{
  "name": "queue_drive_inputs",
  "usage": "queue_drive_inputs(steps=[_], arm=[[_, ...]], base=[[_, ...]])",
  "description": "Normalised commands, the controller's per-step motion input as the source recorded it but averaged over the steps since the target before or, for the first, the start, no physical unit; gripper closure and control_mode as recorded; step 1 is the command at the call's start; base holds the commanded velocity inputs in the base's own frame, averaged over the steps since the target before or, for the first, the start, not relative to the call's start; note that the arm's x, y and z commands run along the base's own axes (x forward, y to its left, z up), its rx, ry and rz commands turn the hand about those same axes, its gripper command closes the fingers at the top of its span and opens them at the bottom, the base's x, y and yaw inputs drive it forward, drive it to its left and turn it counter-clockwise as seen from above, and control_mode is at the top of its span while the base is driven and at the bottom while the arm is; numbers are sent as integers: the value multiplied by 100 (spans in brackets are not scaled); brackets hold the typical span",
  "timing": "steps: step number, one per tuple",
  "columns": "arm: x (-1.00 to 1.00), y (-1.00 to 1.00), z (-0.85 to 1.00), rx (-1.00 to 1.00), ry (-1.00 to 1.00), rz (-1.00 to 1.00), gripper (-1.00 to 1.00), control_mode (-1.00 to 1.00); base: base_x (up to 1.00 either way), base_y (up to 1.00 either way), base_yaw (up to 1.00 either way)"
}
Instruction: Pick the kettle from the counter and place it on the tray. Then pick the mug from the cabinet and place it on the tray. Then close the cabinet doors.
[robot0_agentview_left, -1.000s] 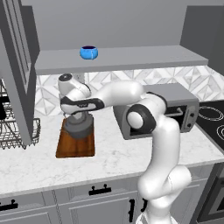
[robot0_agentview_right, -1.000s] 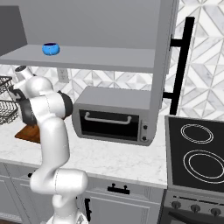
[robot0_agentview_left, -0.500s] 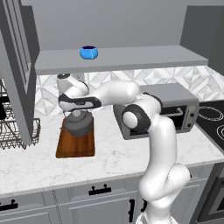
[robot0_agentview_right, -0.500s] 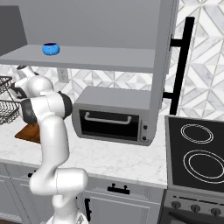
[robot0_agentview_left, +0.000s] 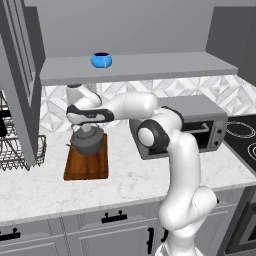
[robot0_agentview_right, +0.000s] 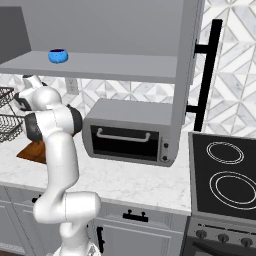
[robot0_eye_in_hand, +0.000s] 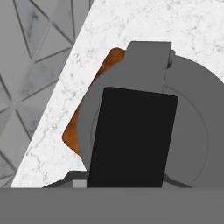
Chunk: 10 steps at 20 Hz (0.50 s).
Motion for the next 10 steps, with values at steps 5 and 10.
queue_drive_inputs(steps=[5,10], arm=[[8,0,0,7,0,0,100,-100],[9,0,-3,3,0,0,100,-100]], base=[[0,0,0],[0,0,0]])
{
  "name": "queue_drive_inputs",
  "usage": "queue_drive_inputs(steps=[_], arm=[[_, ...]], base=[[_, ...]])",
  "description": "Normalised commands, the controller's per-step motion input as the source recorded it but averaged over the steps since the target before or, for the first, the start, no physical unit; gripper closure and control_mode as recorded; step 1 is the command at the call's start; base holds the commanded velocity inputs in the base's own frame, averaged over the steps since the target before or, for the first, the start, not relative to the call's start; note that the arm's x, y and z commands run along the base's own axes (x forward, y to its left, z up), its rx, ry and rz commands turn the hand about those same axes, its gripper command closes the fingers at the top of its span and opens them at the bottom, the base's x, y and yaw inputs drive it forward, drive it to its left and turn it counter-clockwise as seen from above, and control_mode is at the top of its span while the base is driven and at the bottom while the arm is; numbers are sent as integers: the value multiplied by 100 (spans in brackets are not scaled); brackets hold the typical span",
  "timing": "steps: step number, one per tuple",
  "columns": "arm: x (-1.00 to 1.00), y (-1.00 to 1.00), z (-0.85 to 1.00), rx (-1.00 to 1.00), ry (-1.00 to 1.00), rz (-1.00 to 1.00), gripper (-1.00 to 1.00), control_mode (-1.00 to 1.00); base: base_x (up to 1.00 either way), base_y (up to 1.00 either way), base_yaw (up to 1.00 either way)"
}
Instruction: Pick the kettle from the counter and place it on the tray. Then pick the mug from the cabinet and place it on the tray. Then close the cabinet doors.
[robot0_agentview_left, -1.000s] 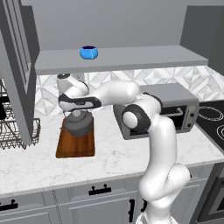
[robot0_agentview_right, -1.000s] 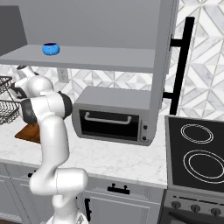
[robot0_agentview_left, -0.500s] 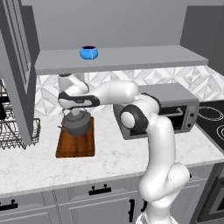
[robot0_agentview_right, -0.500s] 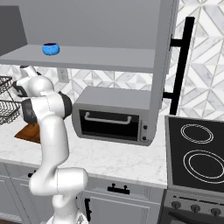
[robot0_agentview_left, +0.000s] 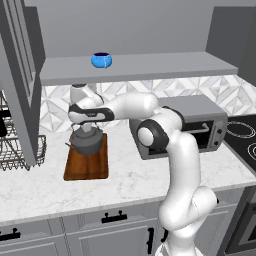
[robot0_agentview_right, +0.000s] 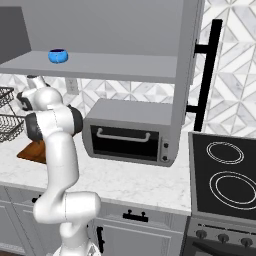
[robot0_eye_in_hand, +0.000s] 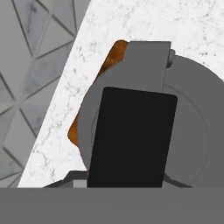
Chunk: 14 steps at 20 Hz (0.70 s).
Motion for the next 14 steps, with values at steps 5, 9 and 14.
queue_drive_inputs(steps=[5,9,14], arm=[[1,0,-7,1,0,0,-100,-100],[0,0,-7,0,0,0,-100,-100],[-4,0,-11,0,0,0,-100,-100]], base=[[0,0,0],[0,0,0],[0,0,0]])
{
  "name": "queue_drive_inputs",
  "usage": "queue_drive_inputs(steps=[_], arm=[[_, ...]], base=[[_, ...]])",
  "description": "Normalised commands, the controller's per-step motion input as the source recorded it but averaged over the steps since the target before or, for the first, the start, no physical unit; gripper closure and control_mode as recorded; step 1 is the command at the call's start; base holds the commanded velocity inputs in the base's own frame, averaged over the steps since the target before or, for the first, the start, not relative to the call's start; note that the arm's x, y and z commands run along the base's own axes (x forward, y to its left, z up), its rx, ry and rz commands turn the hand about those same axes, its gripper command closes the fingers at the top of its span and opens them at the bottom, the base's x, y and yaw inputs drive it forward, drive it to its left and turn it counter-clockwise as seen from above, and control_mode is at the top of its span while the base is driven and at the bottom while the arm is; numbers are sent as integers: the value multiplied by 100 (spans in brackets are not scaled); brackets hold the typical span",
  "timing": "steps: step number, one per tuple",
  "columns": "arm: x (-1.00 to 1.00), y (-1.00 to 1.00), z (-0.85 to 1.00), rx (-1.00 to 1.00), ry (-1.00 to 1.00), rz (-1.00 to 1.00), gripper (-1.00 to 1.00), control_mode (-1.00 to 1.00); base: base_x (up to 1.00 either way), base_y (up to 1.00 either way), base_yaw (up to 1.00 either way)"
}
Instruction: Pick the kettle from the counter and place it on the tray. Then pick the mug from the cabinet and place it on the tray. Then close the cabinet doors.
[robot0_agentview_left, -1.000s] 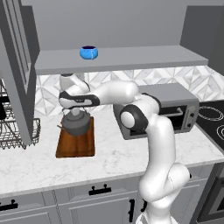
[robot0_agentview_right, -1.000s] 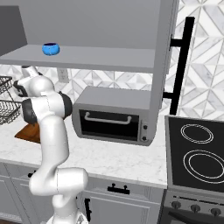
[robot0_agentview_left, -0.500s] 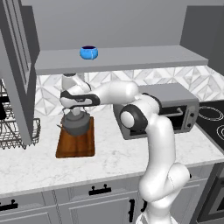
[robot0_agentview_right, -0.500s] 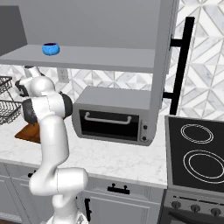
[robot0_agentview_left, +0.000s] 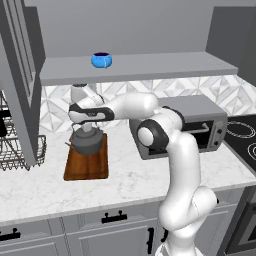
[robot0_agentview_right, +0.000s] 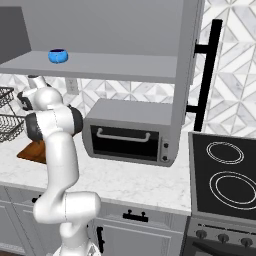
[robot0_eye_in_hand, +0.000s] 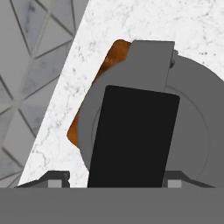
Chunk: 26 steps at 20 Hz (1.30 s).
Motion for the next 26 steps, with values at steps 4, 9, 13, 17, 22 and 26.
queue_drive_inputs(steps=[4,9,13,17,22,26], arm=[[-4,0,-9,0,0,0,-100,-100],[-12,0,-12,-2,-1,0,-100,-100],[-18,0,-16,-7,0,0,-100,-100],[-13,2,-11,-4,-5,3,-100,-100],[-1,4,-8,-2,-8,8,-100,-100],[-4,2,-7,-2,-12,12,-100,-100]], base=[[0,0,0],[0,0,0],[0,0,0],[0,0,0],[0,0,0],[0,0,0]])
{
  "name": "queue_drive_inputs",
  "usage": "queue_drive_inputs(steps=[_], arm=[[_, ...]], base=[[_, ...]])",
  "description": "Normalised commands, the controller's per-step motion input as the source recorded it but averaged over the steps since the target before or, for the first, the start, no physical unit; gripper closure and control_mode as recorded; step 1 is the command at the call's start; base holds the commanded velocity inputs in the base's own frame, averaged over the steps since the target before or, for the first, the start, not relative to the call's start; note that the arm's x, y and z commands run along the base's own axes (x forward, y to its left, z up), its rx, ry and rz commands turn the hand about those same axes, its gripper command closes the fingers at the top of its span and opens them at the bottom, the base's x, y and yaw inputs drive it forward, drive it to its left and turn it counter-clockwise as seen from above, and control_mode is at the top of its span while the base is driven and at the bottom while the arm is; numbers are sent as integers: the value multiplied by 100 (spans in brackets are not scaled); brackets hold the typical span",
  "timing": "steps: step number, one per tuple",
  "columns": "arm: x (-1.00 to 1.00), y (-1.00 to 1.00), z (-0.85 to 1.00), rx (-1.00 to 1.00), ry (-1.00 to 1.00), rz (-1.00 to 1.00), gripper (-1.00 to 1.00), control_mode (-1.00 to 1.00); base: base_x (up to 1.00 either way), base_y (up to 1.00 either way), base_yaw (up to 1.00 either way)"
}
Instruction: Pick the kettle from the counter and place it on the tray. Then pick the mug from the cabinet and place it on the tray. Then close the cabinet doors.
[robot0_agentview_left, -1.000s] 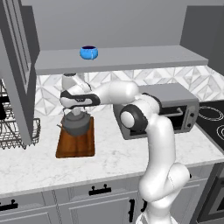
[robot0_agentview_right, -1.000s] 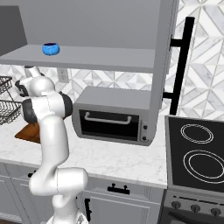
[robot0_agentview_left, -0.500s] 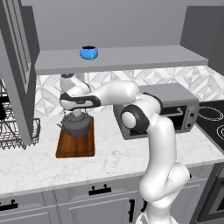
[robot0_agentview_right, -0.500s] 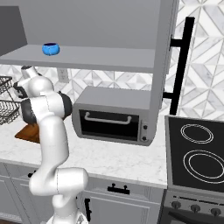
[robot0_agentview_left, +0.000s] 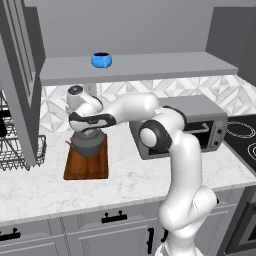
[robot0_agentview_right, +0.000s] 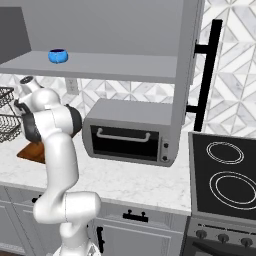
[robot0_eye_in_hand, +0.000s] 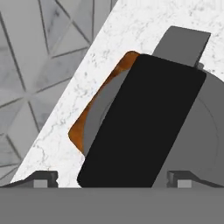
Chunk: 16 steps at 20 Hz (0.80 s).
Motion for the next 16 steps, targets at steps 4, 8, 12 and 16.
queue_drive_inputs(steps=[4,8,12,16], arm=[[-10,4,0,-3,-18,17,-100,-100],[-21,6,7,-5,-17,16,-100,-100],[-30,4,15,-8,-9,16,-100,-100],[-32,1,16,-7,-2,16,-100,-100]], base=[[0,0,0],[0,0,0],[0,0,0],[0,0,0]])
